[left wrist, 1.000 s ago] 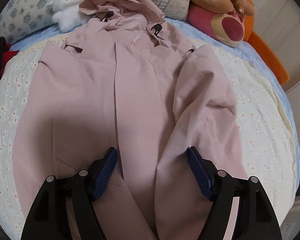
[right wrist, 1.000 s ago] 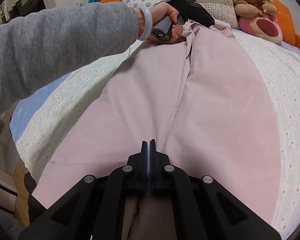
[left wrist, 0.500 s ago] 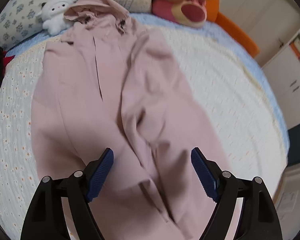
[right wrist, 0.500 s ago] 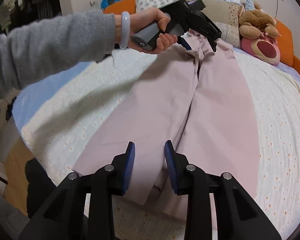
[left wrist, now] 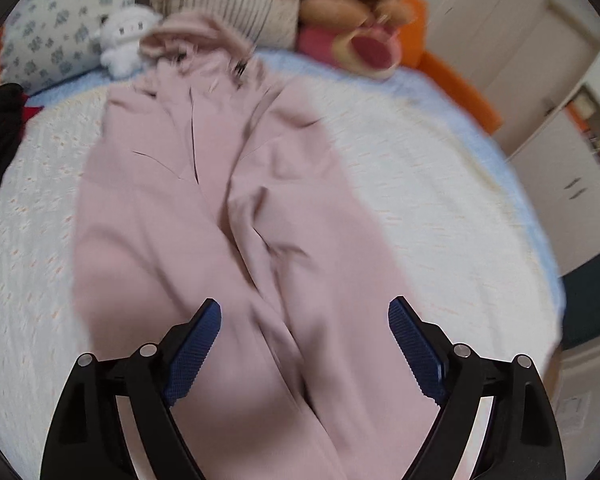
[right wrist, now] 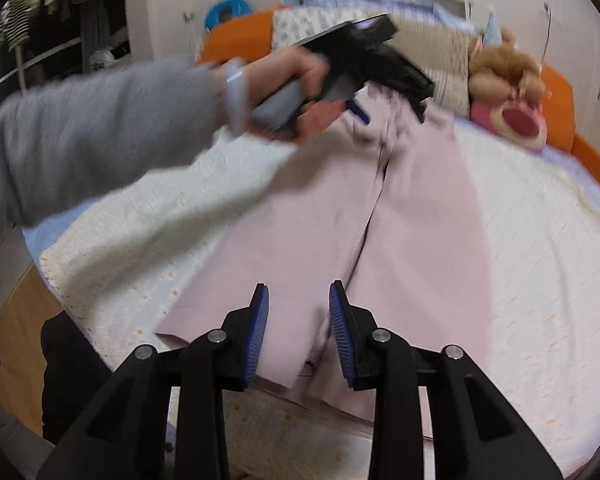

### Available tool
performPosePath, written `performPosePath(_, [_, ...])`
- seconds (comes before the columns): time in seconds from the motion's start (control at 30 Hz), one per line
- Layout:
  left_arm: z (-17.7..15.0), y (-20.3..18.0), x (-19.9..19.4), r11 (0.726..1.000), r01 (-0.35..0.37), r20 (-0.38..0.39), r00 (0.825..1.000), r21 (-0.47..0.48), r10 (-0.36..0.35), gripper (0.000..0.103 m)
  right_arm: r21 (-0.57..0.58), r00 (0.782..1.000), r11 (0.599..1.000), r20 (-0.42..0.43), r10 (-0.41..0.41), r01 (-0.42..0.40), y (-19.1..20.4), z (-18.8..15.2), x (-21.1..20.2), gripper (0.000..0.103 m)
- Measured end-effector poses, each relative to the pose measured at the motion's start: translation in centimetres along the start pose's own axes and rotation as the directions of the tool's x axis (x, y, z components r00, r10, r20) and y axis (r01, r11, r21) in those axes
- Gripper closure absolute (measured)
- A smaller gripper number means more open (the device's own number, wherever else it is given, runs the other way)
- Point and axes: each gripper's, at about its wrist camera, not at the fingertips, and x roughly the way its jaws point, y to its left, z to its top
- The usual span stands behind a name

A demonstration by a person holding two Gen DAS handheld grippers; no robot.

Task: Fold large clothes

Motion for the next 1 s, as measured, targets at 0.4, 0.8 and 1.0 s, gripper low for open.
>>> performPosePath(0.4, [-22.2, -0.7, -4.7, 0.998, -0.007, -0.108, 0.994, -0.063, 0.000, 0.015, -0.195, 0.985, 0.969, -0.054, -0.162, 0.149, -1.7, 0.1, -0.6, 0.069])
performPosePath(0.8, [-27.5, -0.2, -5.9, 0.991, 0.003, -0.108, 0.994, -0.130, -0.018, 0.013, -0.144, 0.963, 0.982, -0.225, -0.151, 0.120, -0.4, -5.1, 4.5, 0.072])
performPosePath(1.0, [-29.2, -2.0, -8.2, 0.988, 0.076, -0.068, 0.994, -0.132, -0.085, 0.011, -0.206, 0.973, 0.966, -0.137, -0.183, 0.153, 0.8, -3.8, 0.1, 0.072])
